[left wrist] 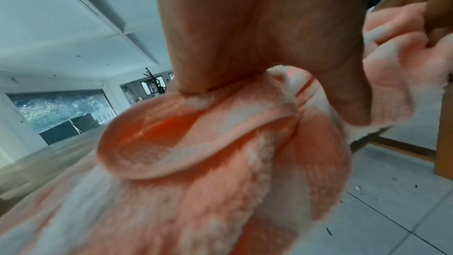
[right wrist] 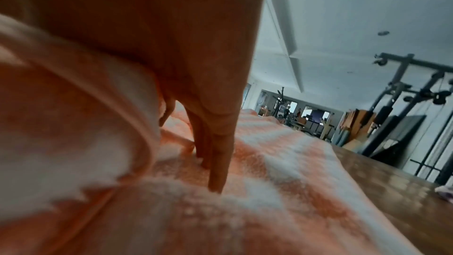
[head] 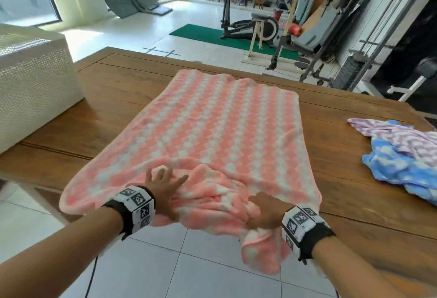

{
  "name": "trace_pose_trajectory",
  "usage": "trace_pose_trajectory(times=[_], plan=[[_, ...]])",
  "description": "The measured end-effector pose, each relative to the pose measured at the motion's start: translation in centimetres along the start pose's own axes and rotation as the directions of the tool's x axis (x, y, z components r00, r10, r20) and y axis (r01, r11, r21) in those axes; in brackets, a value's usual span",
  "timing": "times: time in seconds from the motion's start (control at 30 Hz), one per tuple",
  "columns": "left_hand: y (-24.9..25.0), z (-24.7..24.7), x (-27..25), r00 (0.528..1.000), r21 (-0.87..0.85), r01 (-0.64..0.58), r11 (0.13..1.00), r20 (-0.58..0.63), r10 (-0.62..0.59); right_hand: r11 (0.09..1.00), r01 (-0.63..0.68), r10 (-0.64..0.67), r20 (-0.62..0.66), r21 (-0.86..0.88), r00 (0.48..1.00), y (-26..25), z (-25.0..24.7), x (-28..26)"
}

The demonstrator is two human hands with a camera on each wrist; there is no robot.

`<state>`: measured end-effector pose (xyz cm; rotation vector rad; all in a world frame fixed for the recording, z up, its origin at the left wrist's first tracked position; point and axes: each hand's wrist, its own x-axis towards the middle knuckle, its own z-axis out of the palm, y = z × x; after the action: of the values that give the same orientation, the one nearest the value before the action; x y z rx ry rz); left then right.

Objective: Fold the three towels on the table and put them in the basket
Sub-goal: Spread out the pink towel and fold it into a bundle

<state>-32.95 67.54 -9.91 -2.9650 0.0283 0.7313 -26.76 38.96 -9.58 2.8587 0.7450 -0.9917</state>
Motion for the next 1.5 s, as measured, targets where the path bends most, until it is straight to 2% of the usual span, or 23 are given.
trace_pose_trajectory(times=[0.07,0.13,0.17,0.27,0.4,0.53,0.6,0.67,0.73,0.8,0.87,0.93,1.0,1.07,1.1,1.13,1.2,1.3,1.37,1.43,1.47,1.5], plan=[[0.2,0.7,-0.4,0.999,-0.058,-0.022,0.998,-0.034,0.020,1.000,0.017,-0.017,-0.042,-0.006,0.999,-0.6,0.5,-0.2],[0.1,0.1,-0.5,0.993,-0.083,-0.087,0.993,-0.087,0.079,0.996,0.069,-0.064,-0.082,0.058,0.995,-1.4,0.4,-0.7],[-0.1,-0.5,-0.6,0.992,-0.082,-0.113,0.990,-0.074,0.107,0.993,0.083,-0.078,-0.065,0.084,0.995,-1.8,0.1,-1.1],[-0.8,-1.7,-0.8,0.983,-0.103,-0.172,0.980,0.045,0.177,0.987,0.082,-0.088,0.034,0.138,0.996,-2.5,-0.1,-2.0],[-2.0,-1.9,-1.9,0.940,-0.120,-0.260,0.958,0.195,0.280,0.990,0.038,-0.054,0.115,0.139,0.992,-3.4,0.2,-3.2],[-3.3,-1.7,-3.2,0.868,-0.068,-0.305,0.950,0.390,0.306,0.984,0.033,-0.059,0.145,0.177,0.988,-5.3,-0.6,-4.3],[-4.0,-2.1,-3.9,0.846,-0.092,-0.312,0.946,0.426,0.321,0.962,0.036,-0.069,0.113,0.271,0.991,-5.7,-1.6,-4.8],[-5.3,-3.2,-4.4,0.884,-0.071,-0.277,0.958,0.373,0.283,0.925,0.054,-0.069,0.025,0.377,0.997,-5.8,-2.8,-5.4],[-6.8,-4.5,-4.6,0.940,-0.014,-0.225,0.974,0.258,0.221,0.880,0.054,0.015,-0.140,0.472,0.990,-5.6,-4.2,-6.0],[-8.6,-6.0,-4.5,0.979,-0.003,-0.169,0.986,0.114,0.168,0.858,0.097,0.082,-0.321,0.505,0.944,-5.2,-5.4,-6.3],[-10.5,-7.5,-4.3,0.992,-0.016,-0.120,0.993,-0.042,0.120,0.867,0.115,0.132,-0.446,0.484,0.885,-5.3,-6.9,-6.8],[-11.9,-9.2,-4.5,0.969,0.003,-0.080,0.997,-0.233,0.078,0.898,0.086,0.154,-0.494,0.431,0.856,-5.5,-8.0,-7.0],[-12.6,-11.0,-5.1,0.924,0.047,-0.016,0.999,-0.381,0.032,0.912,0.037,0.196,-0.512,0.409,0.836,-6.0,-9.2,-7.5],[-13.0,-12.6,-5.7,0.872,0.139,0.083,0.987,-0.489,-0.004,0.936,-0.073,0.254,-0.515,0.345,0.819,-6.1,-10.5,-7.9],[-13.2,-13.3,-5.9,0.850,0.190,0.138,0.972,-0.527,-0.018,0.951,-0.175,0.286,-0.516,0.253,0.807,-6.3,-11.2,-8.3],[-13.5,-13.8,-6.1,0.836,0.231,0.193,0.954,-0.548,-0.036,0.953,-0.266,0.300,-0.543,0.142,0.784,-6.4,-11.8,-8.6],[-14.1,-14.3,-6.3,0.814,0.275,0.267,0.923,-0.578,-0.063,0.911,-0.410,0.357,-0.595,0.049,0.720,-6.9,-12.6,-9.5],[-14.7,-14.2,-6.9,0.774,0.261,0.291,0.920,-0.629,-0.066,0.862,-0.503,0.420,-0.649,0.065,0.635,-7.6,-13.0,-10.4],[-14.8,-13.7,-6.8,0.784,0.148,0.258,0.955,-0.609,-0.118,0.862,-0.480,0.452,-0.681,0.166,0.576,-7.9,-12.7,-10.2],[-15.2,-13.4,-6.2,0.808,-0.100,0.186,0.977,-0.551,-0.210,0.844,-0.363,0.535,-0.661,0.394,0.526,-8.3,-12.5,-9.7],[-15.3,-13.4,-6.1,0.824,-0.275,0.136,0.952,-0.502,-0.263,0.814,-0.267,0.573,-0.636,0.516,0.517,-8.7,-12.5,-9.4],[-15.2,-13.2,-5.8,0.841,-0.456,0.077,0.887,-0.448,-0.303,0.764,-0.188,0.610,-0.597,0.617,0.520,-9.1,-12.5,-9.1]])
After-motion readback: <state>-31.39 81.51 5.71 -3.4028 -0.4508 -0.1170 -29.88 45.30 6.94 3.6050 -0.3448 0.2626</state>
